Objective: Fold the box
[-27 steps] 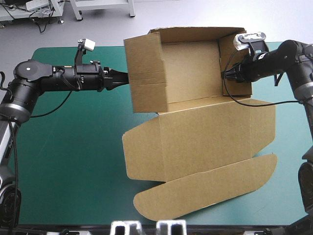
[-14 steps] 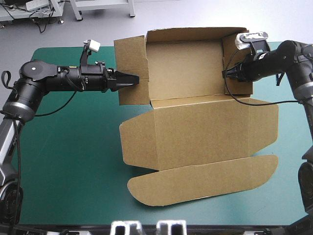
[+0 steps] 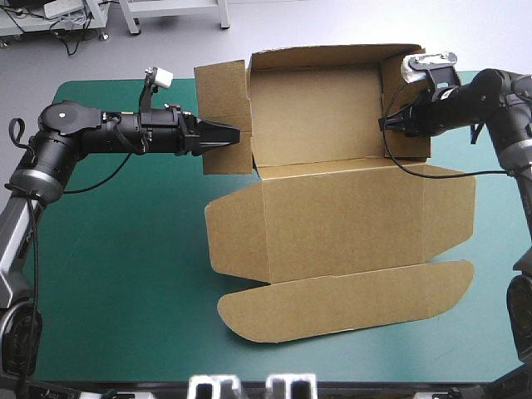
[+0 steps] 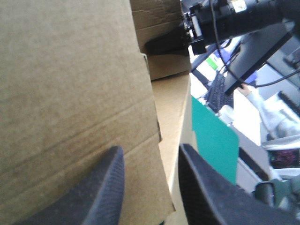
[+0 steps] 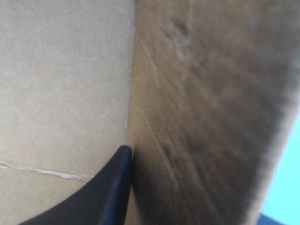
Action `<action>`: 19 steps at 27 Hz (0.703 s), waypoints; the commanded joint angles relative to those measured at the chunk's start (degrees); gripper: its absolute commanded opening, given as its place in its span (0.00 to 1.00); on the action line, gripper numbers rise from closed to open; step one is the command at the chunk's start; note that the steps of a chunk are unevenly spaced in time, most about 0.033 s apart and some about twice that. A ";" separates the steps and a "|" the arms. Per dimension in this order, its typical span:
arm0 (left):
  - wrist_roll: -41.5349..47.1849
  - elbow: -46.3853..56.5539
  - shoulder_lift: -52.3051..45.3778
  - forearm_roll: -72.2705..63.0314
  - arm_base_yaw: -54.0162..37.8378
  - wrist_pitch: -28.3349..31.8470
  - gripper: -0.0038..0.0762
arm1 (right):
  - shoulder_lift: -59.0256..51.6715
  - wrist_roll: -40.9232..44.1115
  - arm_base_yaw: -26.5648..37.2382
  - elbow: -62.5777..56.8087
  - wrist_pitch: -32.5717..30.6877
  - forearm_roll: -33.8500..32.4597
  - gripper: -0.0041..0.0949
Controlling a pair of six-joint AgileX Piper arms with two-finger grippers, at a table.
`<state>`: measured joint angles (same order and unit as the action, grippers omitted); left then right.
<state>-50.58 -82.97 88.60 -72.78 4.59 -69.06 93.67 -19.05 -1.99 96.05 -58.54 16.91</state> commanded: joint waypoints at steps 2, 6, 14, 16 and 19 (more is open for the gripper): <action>4.40 -4.30 -2.54 9.73 0.11 7.39 0.40 | -2.26 0.45 -0.10 1.76 1.50 1.83 0.02; 11.79 -6.83 -4.02 27.15 0.11 13.58 0.40 | -2.26 0.45 0.01 1.76 1.02 1.67 0.02; 27.10 -8.78 -7.41 57.30 0.11 14.23 0.40 | -2.26 0.01 0.01 1.76 -0.12 1.90 0.02; 32.49 -8.41 -7.40 65.91 0.11 13.96 0.40 | -2.26 -0.09 0.01 1.76 -0.84 2.02 0.02; 39.90 -6.44 -6.52 75.58 0.11 14.50 0.40 | -2.26 -2.43 0.01 1.76 -3.23 5.27 0.02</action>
<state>-16.33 -88.96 83.45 -3.37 4.59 -57.56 93.72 -19.54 -1.99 96.05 -62.15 17.33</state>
